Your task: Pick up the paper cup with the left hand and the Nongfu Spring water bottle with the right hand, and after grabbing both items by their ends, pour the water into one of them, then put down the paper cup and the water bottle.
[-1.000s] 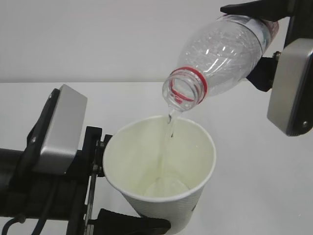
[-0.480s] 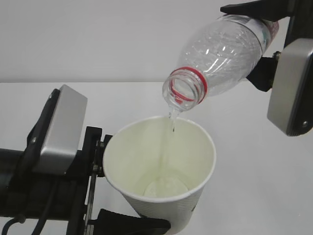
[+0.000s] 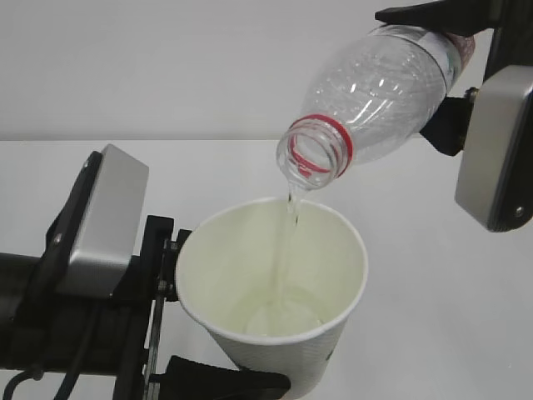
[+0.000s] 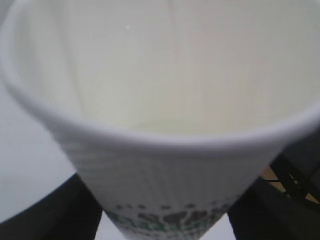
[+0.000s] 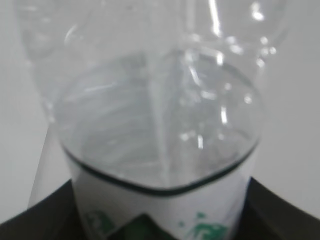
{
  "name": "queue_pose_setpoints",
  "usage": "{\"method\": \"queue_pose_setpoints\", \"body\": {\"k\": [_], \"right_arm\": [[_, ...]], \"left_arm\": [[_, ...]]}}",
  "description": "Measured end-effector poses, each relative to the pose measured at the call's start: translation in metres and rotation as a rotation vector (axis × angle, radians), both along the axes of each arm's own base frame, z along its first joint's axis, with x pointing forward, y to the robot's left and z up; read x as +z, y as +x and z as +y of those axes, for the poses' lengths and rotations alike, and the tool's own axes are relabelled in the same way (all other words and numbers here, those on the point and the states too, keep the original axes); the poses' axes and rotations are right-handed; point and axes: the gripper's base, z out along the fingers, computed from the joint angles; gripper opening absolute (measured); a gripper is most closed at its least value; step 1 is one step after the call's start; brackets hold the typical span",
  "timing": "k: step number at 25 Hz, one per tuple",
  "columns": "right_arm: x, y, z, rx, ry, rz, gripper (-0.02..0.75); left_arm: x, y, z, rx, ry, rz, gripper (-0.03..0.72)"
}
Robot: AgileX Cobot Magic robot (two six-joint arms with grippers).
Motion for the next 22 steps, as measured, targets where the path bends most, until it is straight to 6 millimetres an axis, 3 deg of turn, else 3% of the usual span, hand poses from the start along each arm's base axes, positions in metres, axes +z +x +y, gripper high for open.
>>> {"method": "queue_pose_setpoints", "body": {"k": [22], "right_arm": [[-0.0001, -0.0002, 0.0002, 0.004, -0.008, -0.005, 0.468]], "left_arm": [[0.0000, 0.0000, 0.0000, -0.001, 0.000, 0.000, 0.528]]}}
